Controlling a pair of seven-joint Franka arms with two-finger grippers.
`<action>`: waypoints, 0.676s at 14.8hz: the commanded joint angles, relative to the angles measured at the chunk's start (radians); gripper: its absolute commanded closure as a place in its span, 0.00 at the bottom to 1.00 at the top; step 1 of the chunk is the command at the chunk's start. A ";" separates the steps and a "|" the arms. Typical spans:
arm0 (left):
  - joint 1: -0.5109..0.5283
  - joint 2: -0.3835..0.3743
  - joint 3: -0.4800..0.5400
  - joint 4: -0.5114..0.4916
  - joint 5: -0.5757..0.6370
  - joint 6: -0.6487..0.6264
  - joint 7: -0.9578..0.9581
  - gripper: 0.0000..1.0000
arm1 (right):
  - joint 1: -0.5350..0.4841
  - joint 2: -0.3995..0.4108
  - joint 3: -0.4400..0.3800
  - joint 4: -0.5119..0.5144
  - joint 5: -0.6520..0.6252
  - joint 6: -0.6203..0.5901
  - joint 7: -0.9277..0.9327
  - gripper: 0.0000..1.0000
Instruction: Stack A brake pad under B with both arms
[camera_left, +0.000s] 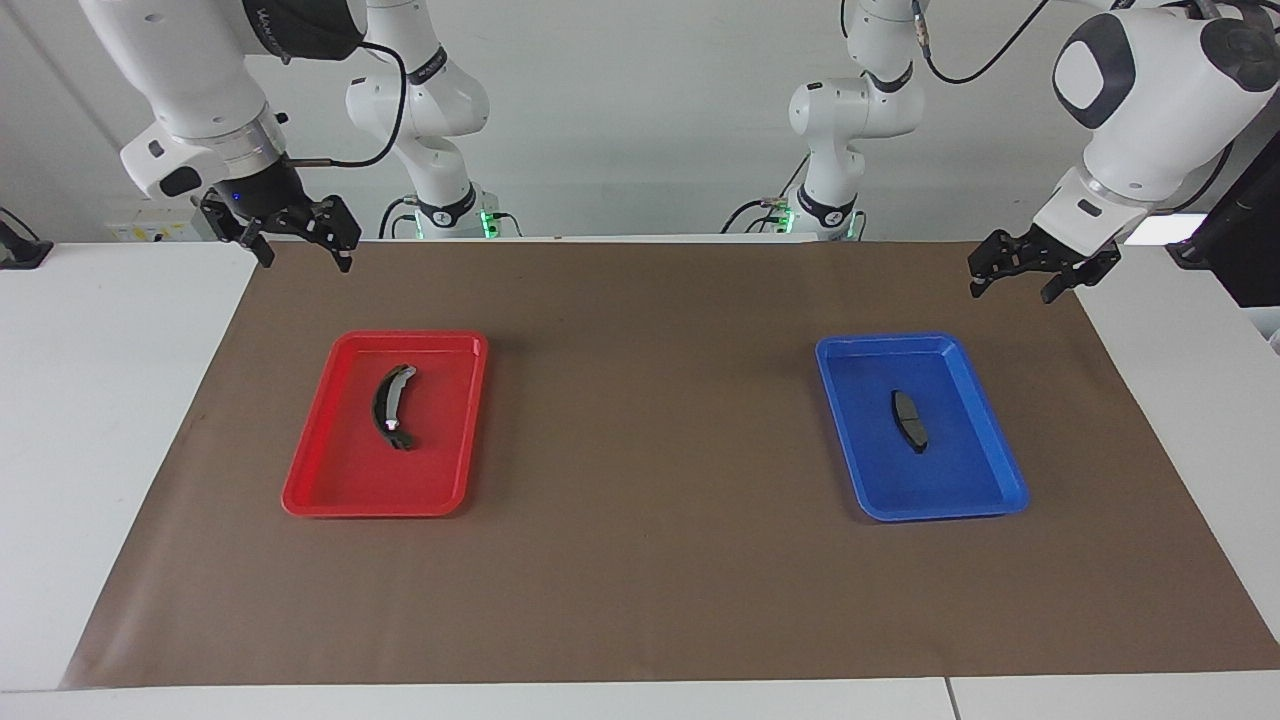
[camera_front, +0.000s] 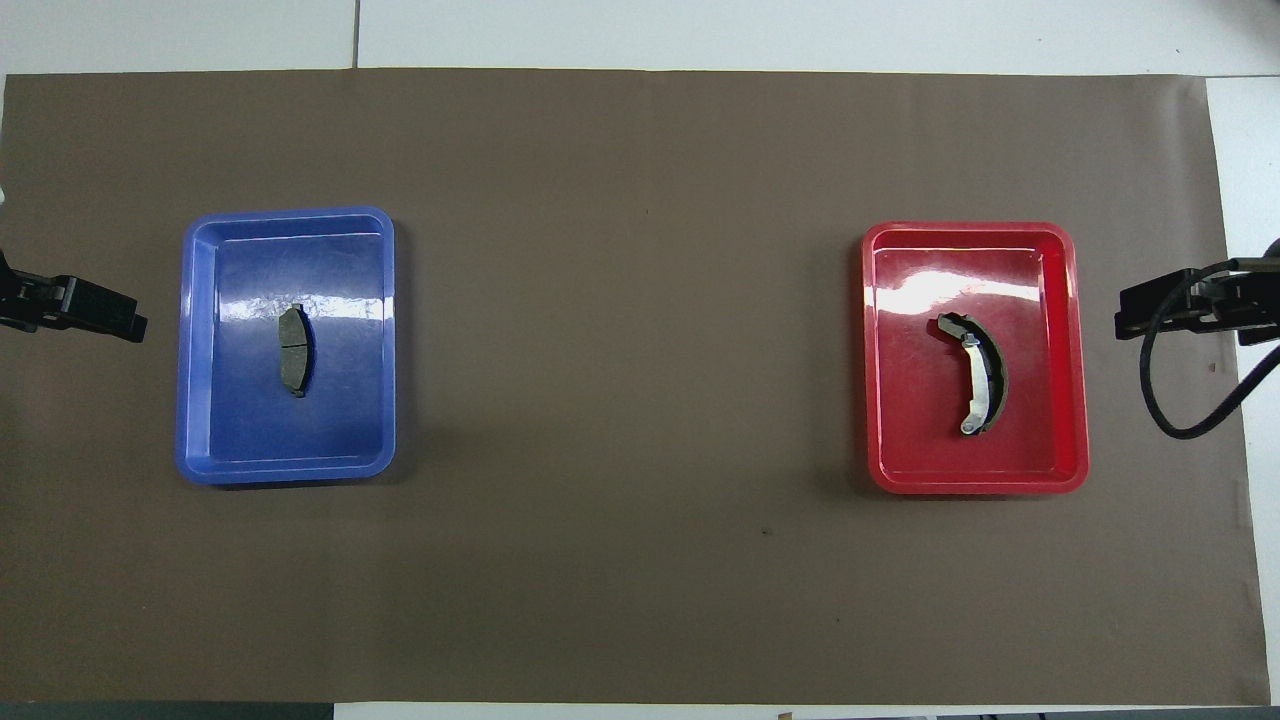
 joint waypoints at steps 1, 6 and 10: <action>-0.008 -0.027 0.008 -0.028 -0.002 0.004 -0.009 0.00 | -0.005 0.004 0.000 0.008 0.013 -0.012 0.016 0.00; -0.007 -0.027 0.009 -0.028 -0.002 0.001 -0.009 0.00 | -0.005 0.004 0.000 0.008 0.013 -0.006 0.014 0.00; -0.007 -0.027 0.009 -0.028 -0.002 -0.001 -0.012 0.00 | -0.005 0.001 0.000 -0.003 0.013 -0.004 0.016 0.00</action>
